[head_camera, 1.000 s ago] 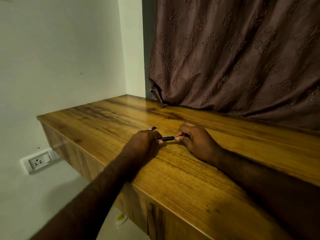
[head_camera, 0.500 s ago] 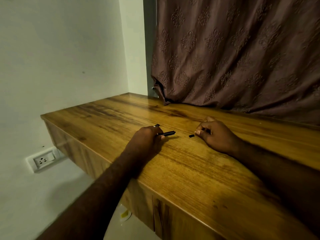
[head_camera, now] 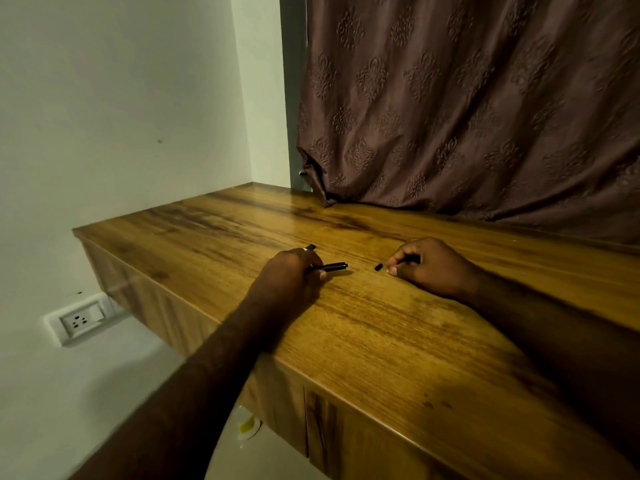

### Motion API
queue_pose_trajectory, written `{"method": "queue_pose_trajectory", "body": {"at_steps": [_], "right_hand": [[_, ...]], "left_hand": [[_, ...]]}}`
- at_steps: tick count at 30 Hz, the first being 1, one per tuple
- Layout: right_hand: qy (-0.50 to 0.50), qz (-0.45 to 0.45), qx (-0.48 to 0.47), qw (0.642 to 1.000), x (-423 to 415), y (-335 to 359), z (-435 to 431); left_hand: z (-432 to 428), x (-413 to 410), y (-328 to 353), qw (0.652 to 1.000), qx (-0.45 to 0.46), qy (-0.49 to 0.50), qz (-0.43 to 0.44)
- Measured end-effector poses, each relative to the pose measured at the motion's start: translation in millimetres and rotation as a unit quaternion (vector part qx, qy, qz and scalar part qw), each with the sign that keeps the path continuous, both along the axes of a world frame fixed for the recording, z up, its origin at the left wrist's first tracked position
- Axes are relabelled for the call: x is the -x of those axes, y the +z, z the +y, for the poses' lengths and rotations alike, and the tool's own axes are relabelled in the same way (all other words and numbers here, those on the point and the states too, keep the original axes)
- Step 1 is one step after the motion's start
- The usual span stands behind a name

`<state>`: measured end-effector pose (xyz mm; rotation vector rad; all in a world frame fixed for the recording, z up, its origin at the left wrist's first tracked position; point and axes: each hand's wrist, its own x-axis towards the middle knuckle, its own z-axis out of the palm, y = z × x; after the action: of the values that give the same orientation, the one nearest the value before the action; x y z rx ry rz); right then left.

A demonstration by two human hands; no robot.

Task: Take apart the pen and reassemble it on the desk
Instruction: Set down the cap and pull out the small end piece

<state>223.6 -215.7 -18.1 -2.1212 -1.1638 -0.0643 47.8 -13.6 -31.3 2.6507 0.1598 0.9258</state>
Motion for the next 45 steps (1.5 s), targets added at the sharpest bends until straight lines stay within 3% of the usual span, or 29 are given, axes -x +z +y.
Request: {"method": "queue_pose_trajectory", "body": {"at_steps": [5, 10, 13, 16, 19, 22, 25, 28, 30, 31, 34, 36, 45], "right_hand": [[-0.01, 0.006, -0.01, 1.0, -3.0, -1.9, 0.9], [-0.045, -0.039, -0.132, 0.989, 13.5, -0.9, 10.5], [0.029, -0.055, -0.099, 0.993, 39.8, -4.1, 28.0], [0.064, -0.088, -0.046, 0.993, 54.5, -7.6, 37.2], [0.068, -0.11, -0.006, 0.992, 56.3, -9.6, 37.0], [0.062, -0.118, 0.014, 0.991, 56.3, -9.4, 39.4], [0.059, -0.128, 0.024, 0.99, 58.5, -6.5, 41.9], [0.068, -0.152, 0.02, 0.986, 61.8, -4.8, 45.3], [0.072, -0.165, 0.021, 0.983, 63.8, -3.8, 48.6], [0.073, -0.169, 0.022, 0.983, 64.2, -3.6, 50.0], [0.069, -0.171, 0.031, 0.982, 61.7, -5.8, 52.4], [0.058, -0.155, 0.045, 0.985, 59.4, -7.0, 53.8], [-0.056, -0.089, 0.052, 0.993, 60.5, -6.9, 40.9]], "left_hand": [[-2.1, 2.3, 2.8, 1.0, 0.021, 0.005, 0.012], [-1.2, -0.6, 1.8, 0.999, 0.044, 0.013, 0.024], [-2.3, 0.8, 1.9, 0.999, 0.033, 0.016, 0.024], [0.9, 2.4, 2.9, 0.997, 0.023, 0.052, -0.047], [18.7, 7.8, 6.1, 0.977, 0.137, 0.123, -0.112], [52.5, 19.0, 8.4, 0.914, 0.353, 0.181, -0.086], [63.4, 32.0, 14.0, 0.825, 0.548, 0.107, -0.093], [58.9, 35.0, 16.7, 0.796, 0.592, 0.065, -0.109], [55.5, 34.6, 17.9, 0.812, 0.571, 0.067, -0.101], [54.7, 34.6, 18.6, 0.836, 0.538, 0.07, -0.082], [49.8, 34.1, 18.0, 0.927, 0.372, 0.021, 0.044], [44.5, 33.7, 16.1, 0.954, 0.271, 0.004, 0.127], [23.5, 29.1, 20.2, 0.958, 0.23, -0.011, 0.17]]}}
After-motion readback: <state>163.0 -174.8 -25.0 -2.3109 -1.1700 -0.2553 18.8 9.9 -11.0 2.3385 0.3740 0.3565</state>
